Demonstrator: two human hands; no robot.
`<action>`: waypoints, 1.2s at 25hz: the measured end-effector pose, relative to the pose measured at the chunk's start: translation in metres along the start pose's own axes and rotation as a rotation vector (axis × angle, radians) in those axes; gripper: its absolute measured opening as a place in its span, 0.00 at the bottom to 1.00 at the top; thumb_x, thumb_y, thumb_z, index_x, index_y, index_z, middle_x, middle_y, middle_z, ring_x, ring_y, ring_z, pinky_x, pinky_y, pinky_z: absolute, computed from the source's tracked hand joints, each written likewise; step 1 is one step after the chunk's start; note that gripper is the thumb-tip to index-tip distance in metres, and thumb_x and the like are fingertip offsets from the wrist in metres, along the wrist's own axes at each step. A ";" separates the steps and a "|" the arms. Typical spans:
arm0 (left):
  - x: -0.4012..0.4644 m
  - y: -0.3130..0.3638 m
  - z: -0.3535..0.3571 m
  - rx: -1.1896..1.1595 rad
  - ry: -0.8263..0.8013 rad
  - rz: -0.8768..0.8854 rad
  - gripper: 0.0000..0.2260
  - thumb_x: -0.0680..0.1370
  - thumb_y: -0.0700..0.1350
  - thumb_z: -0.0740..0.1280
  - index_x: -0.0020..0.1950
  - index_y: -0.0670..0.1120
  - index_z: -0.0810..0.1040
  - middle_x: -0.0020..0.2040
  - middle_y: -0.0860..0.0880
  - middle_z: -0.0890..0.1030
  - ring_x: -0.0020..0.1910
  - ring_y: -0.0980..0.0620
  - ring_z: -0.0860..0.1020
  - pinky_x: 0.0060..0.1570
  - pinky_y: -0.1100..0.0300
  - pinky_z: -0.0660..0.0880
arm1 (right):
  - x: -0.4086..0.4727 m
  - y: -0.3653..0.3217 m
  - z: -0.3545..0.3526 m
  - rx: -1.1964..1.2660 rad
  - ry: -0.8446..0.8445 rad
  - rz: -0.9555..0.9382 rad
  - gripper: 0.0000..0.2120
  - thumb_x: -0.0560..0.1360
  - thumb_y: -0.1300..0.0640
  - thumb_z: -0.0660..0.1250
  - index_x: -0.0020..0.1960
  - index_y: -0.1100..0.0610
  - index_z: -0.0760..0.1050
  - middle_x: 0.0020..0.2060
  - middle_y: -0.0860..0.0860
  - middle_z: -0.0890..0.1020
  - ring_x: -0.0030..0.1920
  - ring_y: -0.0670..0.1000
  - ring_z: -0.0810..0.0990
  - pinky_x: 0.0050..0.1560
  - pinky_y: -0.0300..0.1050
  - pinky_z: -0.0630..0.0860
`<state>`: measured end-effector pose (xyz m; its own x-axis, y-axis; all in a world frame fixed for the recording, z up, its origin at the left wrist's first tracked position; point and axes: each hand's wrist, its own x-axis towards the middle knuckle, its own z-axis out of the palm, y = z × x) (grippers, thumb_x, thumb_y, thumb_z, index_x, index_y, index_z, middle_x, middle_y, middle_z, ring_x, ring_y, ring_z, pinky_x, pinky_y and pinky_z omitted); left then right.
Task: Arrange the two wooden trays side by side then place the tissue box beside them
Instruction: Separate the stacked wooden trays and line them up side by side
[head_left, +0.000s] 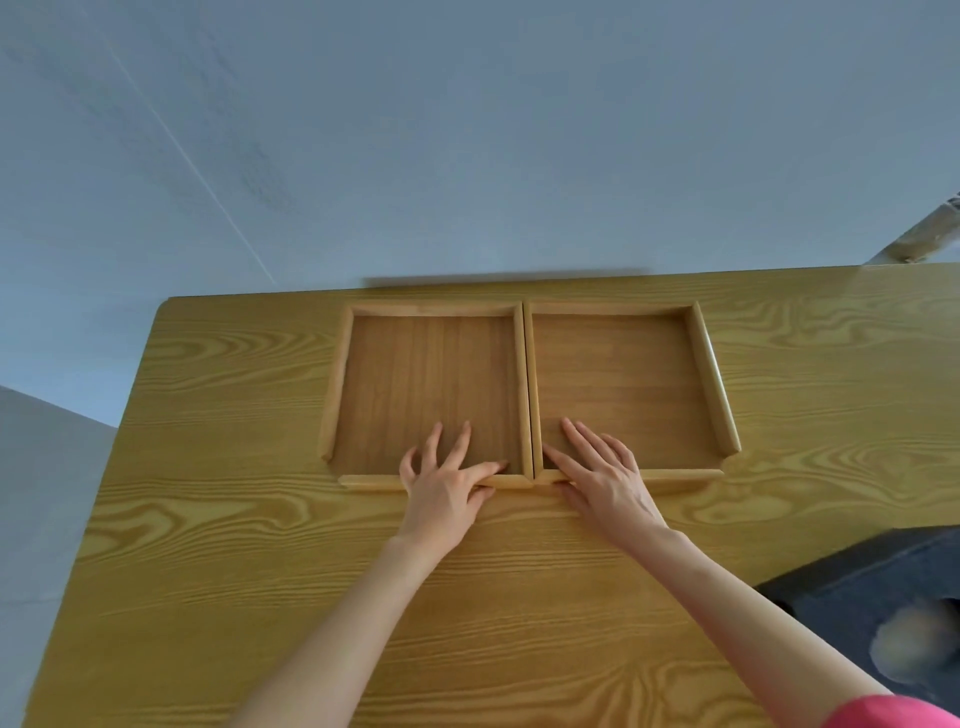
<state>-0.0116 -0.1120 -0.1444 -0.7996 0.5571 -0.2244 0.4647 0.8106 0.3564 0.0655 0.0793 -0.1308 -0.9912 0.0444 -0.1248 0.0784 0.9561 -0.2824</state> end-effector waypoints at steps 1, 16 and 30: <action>0.004 0.004 0.001 -0.001 -0.001 -0.013 0.16 0.75 0.53 0.61 0.63 0.61 0.71 0.76 0.50 0.54 0.75 0.44 0.46 0.69 0.42 0.45 | 0.002 0.005 -0.001 -0.009 0.000 -0.014 0.21 0.73 0.57 0.68 0.66 0.53 0.71 0.70 0.61 0.67 0.70 0.60 0.65 0.69 0.57 0.60; 0.058 0.021 -0.001 -0.013 0.045 -0.073 0.17 0.73 0.54 0.64 0.62 0.62 0.71 0.75 0.51 0.56 0.74 0.44 0.49 0.68 0.43 0.47 | 0.046 0.051 -0.011 -0.007 -0.033 -0.080 0.22 0.77 0.52 0.60 0.70 0.50 0.64 0.75 0.56 0.57 0.75 0.53 0.56 0.71 0.51 0.56; 0.007 0.049 -0.051 -0.182 0.221 -0.095 0.10 0.76 0.38 0.61 0.56 0.41 0.76 0.54 0.43 0.80 0.53 0.49 0.77 0.55 0.59 0.71 | 0.005 0.032 -0.049 0.097 -0.004 0.016 0.28 0.76 0.57 0.59 0.73 0.51 0.54 0.76 0.52 0.51 0.76 0.50 0.50 0.75 0.53 0.47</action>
<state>-0.0141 -0.0776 -0.0824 -0.9088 0.4115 -0.0689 0.3241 0.8002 0.5045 0.0577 0.1238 -0.0942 -0.9893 0.0579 -0.1335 0.1041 0.9229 -0.3707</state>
